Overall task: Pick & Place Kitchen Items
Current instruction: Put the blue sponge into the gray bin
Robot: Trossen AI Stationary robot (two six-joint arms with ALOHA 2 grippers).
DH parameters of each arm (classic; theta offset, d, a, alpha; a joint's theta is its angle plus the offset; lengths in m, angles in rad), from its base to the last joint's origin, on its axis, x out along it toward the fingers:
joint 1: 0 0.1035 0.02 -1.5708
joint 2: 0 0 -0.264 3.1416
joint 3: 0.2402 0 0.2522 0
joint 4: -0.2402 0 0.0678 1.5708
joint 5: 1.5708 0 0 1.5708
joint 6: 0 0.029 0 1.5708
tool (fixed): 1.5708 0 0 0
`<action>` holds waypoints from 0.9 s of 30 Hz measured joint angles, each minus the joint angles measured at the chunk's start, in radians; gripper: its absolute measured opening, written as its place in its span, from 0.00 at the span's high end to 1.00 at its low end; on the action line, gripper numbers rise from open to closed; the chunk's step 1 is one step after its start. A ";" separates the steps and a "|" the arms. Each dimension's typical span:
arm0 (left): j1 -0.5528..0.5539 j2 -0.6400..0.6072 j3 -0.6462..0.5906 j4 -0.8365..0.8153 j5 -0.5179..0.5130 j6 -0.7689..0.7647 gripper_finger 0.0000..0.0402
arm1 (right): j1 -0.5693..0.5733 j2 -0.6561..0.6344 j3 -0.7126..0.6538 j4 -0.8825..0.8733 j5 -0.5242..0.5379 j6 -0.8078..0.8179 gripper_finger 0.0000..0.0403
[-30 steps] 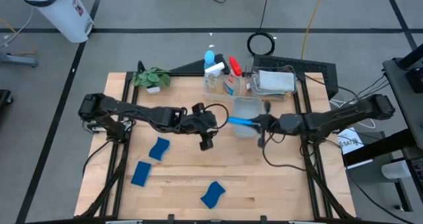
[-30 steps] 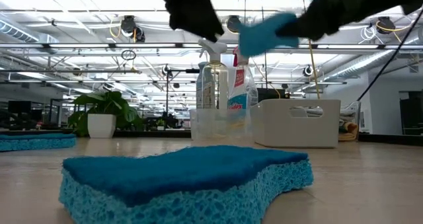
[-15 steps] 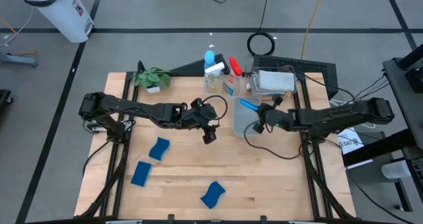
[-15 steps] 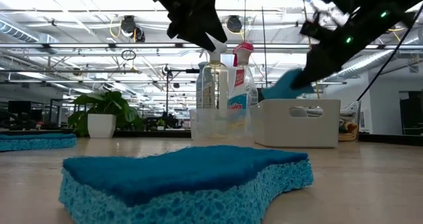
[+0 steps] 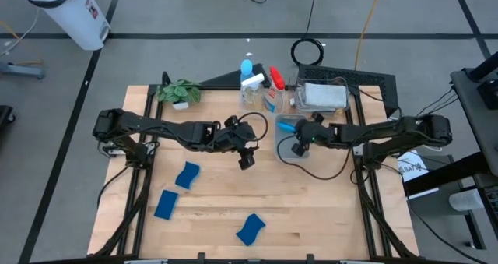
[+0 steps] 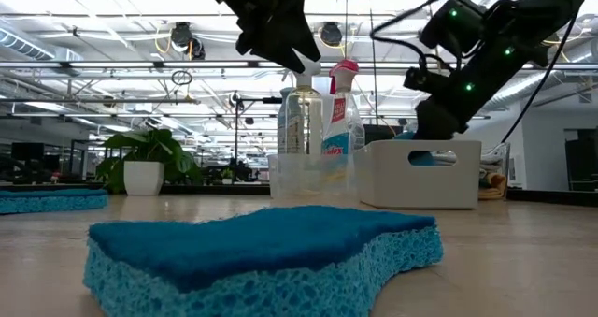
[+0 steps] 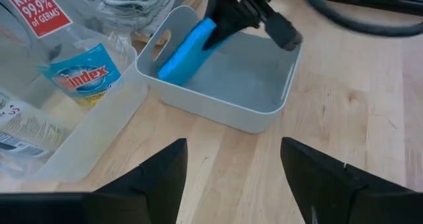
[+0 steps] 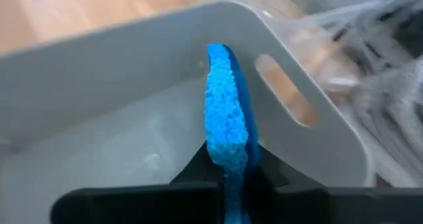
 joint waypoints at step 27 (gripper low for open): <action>0.000 0.000 0.000 -0.081 0.000 0.026 0.39 | 0.005 -0.109 0.000 0.063 -0.376 0.081 0.48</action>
